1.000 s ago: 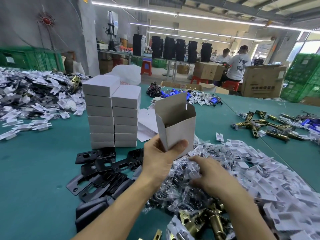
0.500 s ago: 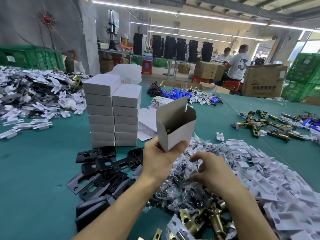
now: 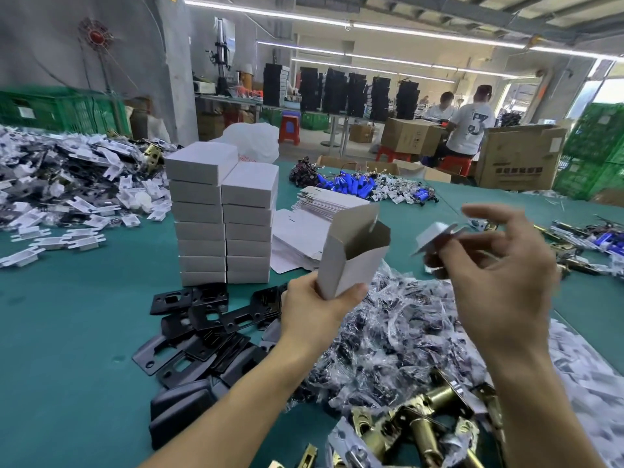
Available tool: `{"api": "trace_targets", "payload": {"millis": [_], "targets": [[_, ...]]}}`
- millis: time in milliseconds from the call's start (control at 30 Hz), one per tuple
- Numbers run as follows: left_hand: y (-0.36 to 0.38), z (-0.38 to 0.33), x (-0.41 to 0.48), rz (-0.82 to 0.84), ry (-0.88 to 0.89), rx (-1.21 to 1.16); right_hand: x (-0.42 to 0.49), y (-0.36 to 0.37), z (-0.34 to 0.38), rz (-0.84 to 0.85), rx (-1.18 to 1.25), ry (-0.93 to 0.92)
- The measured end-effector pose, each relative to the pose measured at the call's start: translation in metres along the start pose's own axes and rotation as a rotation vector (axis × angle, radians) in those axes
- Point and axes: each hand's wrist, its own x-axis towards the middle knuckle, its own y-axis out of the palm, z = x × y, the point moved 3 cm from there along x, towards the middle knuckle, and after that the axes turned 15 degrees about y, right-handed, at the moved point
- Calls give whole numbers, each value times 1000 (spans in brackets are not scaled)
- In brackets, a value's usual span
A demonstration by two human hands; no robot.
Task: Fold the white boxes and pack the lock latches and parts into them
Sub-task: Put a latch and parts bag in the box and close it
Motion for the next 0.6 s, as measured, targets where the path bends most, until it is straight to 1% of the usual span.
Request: {"api": "trace_targets", "payload": {"millis": [67, 167, 267, 333, 467, 600], "targets": [[3, -3, -2, 62, 34, -2, -3, 1, 11, -68, 34, -97], [8, -6, -5, 112, 96, -19, -8, 4, 15, -144, -62, -199], [12, -8, -9, 140, 172, 1, -11, 9, 14, -174, -133, -231], [13, -7, -10, 140, 189, 5, -12, 12, 15, -192, -214, -237], [14, -5, -10, 110, 188, 18, -11, 14, 14, -156, -338, -130], [12, -2, -9, 95, 202, 67, -8, 13, 7, -1, -478, 4]]}}
